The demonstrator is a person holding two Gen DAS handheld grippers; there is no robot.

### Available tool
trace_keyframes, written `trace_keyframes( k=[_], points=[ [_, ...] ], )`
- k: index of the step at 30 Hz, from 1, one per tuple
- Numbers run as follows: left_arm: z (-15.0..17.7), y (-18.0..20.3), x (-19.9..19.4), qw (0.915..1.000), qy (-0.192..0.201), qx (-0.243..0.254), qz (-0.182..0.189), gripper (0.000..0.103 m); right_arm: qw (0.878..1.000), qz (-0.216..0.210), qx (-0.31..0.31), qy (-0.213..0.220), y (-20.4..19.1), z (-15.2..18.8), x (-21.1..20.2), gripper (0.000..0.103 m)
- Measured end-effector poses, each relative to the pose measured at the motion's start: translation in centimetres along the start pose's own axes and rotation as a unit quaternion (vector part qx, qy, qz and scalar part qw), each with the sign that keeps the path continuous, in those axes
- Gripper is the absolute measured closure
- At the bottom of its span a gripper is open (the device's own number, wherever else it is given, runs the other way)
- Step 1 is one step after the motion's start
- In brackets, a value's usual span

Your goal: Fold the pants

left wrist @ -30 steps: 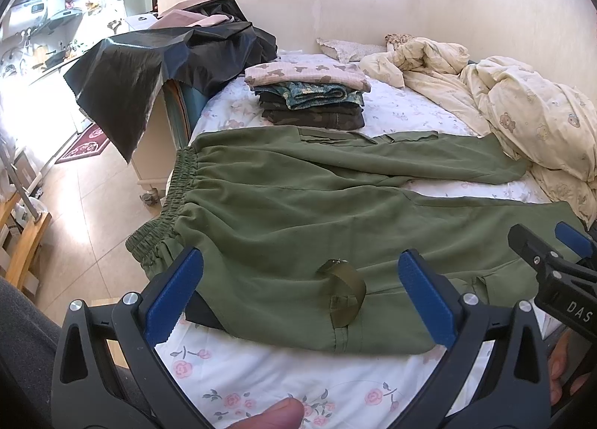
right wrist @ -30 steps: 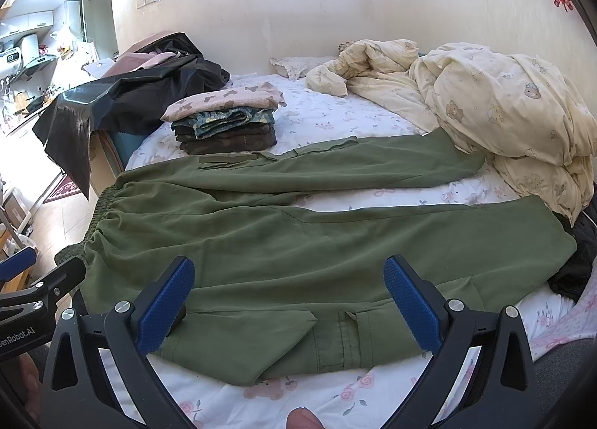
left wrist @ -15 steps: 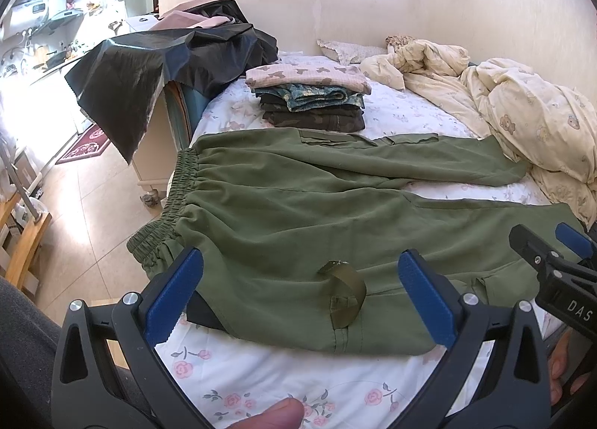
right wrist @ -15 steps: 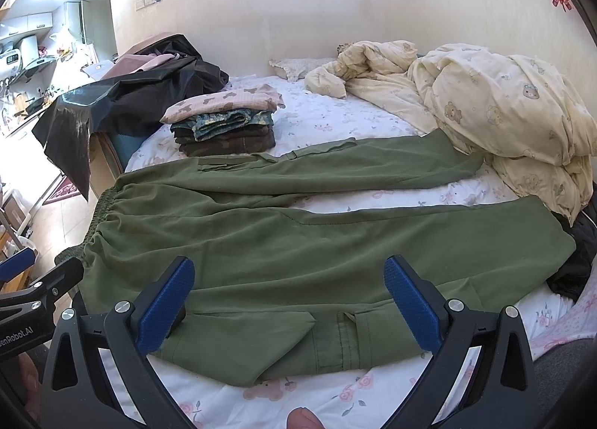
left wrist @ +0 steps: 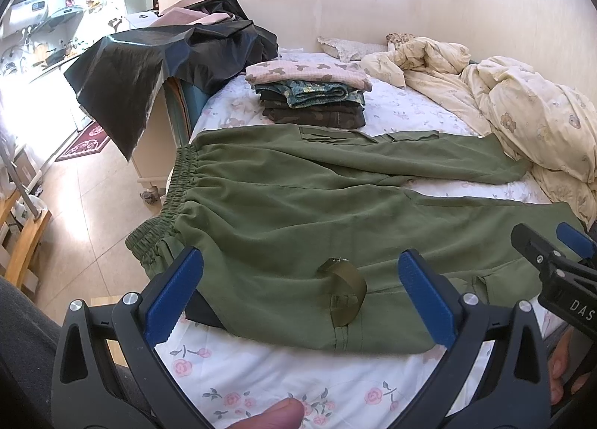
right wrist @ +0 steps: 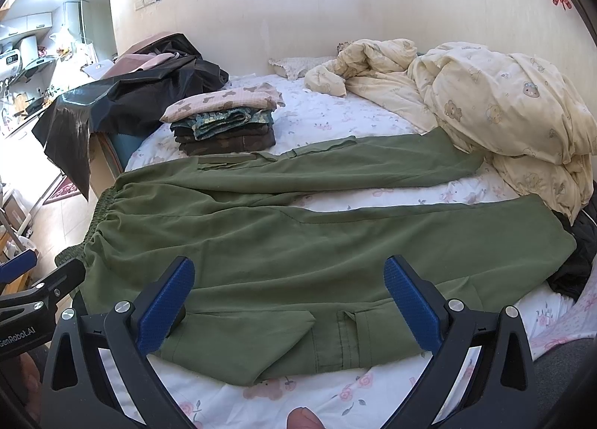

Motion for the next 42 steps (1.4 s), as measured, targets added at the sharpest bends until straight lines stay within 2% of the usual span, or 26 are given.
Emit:
trace_keyframes(
  k=[13,19,23,29,33,37,39,42],
  points=[
    [-0.6,-0.5,0.1,0.9999,-0.005,0.003,-0.013,0.000,1.000,-0.001,0.004,-0.012,0.0,0.1,0.2,0.000],
    [-3.6,-3.2,1.2,0.9985,-0.036,-0.008,-0.040,0.000,0.998,-0.031,0.034,-0.042,1.8,-2.1,0.2,0.000],
    [-5.8,-5.3,2.7,0.9973,-0.056,-0.010,-0.046,0.000,0.997,-0.022,0.049,-0.048,4.0,-4.0,0.8,0.000],
    [-8.6,-10.2,7.0,0.9912,-0.108,-0.015,-0.076,0.000,0.996,-0.002,0.061,-0.064,7.5,-6.9,2.9,0.000],
    [-11.0,-14.1,11.6,0.9824,-0.148,-0.066,-0.093,0.000,0.995,0.020,0.068,-0.076,9.8,-8.7,4.9,0.000],
    [-13.6,-15.2,16.5,0.9762,-0.169,-0.094,-0.098,0.000,0.992,0.040,0.078,-0.087,12.2,-10.6,7.6,0.000],
    [-14.4,-15.0,19.5,0.9733,-0.191,-0.084,-0.097,0.001,0.990,0.046,0.087,-0.097,13.4,-11.3,9.0,0.000],
    [-16.2,-14.0,24.6,0.9716,-0.218,0.003,-0.092,0.001,0.988,0.056,0.094,-0.113,14.9,-12.5,11.2,0.000]
  ],
)
Point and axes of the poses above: each gripper's, at about its wrist camera, not at the fingertips, and x roughly the way its jaws point, y to its right, z to its underside, the point moved 7 cm from there along x, roughly the way its jaws point, and after that the axes turned 2 degrees about -z, right-handed, at the moved point
